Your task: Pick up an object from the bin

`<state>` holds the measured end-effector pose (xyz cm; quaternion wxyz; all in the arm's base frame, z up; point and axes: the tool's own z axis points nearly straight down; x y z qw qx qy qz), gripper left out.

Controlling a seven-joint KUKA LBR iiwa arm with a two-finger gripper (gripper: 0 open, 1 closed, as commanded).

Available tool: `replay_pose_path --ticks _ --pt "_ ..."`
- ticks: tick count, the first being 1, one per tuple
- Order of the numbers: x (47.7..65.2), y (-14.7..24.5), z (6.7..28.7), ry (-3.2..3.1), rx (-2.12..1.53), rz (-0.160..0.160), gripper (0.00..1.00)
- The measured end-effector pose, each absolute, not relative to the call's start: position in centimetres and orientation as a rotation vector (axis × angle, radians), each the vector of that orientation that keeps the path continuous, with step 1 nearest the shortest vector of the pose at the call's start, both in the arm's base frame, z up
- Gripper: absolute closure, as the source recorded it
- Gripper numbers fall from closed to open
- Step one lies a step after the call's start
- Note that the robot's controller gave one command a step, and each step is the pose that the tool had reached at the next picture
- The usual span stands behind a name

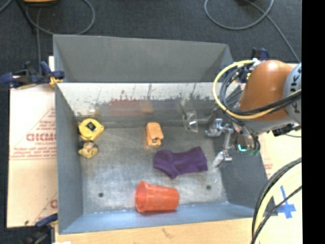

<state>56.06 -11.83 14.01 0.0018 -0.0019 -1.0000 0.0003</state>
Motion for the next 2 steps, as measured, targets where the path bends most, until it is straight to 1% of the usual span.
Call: replay_pose_path --ticks 1,2 --pt "56.2 -11.8 14.5 -3.145 -0.002 0.003 0.0" --pt "56.8 -10.8 12.8 -3.152 0.065 0.008 0.0"
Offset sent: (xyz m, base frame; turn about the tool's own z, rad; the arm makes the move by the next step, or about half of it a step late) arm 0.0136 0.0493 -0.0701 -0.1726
